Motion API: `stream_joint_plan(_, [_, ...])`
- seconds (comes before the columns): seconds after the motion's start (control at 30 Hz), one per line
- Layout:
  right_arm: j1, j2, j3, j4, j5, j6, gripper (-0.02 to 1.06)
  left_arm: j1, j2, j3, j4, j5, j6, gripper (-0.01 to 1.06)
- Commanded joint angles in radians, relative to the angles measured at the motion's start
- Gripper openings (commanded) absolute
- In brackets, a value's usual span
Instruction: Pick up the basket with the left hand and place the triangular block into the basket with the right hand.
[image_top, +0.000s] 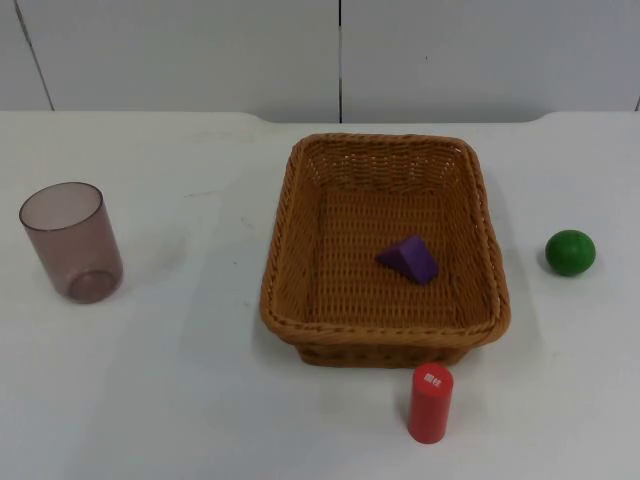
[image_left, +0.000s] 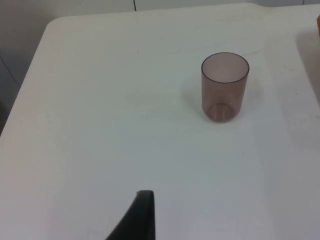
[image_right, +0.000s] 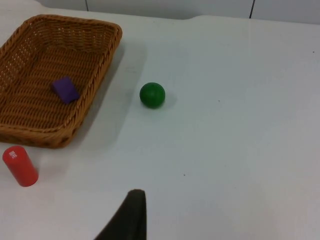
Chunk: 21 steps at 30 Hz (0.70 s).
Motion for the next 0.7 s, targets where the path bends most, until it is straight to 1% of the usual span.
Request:
stream_joint_plan(0.0, [0.004, -0.002, 0.000, 0.000, -0.006, 0.003, 1.05, 0.002, -0.004, 0.005, 0.001, -0.010, -0.008, 1.05])
stream_joint_plan(0.67, [0.004, -0.002, 0.000, 0.000, -0.006, 0.014, 1.05, 0.002, -0.004, 0.005, -0.003, -0.010, -0.014, 1.05])
